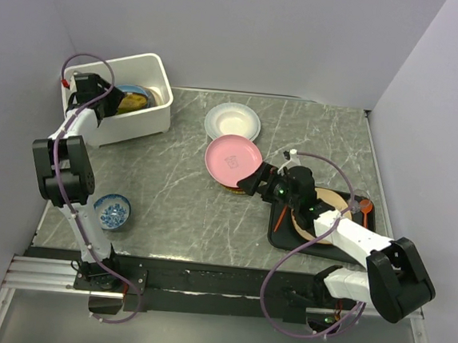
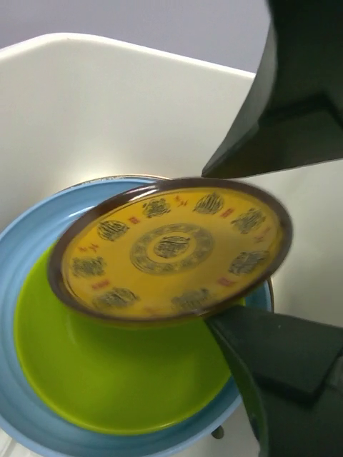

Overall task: Place the plates into the plastic bin on the countertop
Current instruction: Place the plate in the plastic bin, then pick up the plate at the center of the board.

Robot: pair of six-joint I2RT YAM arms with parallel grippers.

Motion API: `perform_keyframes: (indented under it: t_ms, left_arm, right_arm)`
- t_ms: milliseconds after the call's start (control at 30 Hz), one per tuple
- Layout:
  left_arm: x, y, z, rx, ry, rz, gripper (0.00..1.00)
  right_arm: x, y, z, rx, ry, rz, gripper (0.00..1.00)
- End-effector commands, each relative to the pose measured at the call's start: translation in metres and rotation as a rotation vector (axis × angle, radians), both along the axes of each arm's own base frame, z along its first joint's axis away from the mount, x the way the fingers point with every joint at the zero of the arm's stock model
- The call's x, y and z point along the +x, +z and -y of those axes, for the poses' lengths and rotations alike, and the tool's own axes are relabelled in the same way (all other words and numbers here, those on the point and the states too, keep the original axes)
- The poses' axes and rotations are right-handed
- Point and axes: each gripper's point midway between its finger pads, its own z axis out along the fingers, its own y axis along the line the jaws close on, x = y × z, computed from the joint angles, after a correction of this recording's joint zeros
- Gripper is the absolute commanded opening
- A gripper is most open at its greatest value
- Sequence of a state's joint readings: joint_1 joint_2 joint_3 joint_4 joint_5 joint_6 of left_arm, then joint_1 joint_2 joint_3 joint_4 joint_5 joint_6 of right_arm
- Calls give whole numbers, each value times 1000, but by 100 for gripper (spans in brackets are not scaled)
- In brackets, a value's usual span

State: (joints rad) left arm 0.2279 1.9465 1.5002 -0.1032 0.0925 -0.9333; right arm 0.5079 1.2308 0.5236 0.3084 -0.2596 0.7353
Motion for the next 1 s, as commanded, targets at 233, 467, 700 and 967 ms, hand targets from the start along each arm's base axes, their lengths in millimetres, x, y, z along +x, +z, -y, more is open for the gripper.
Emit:
perform_keyframes:
  t_ms: [233, 467, 700, 967]
  left_arm:
    - [-13, 87, -10, 96, 45, 189, 88]
    - [-43, 160, 0, 158, 29, 361, 92]
    - [-62, 203, 48, 184, -123, 460, 96]
    - [-69, 196, 139, 189, -419, 474, 97]
  right_arm:
    - [13, 29, -6, 8, 3, 84, 99]
    - [18, 27, -4, -10, -13, 80, 99]
    - [21, 24, 2, -21, -51, 75, 99]
    - [15, 21, 8, -18, -73, 64, 99]
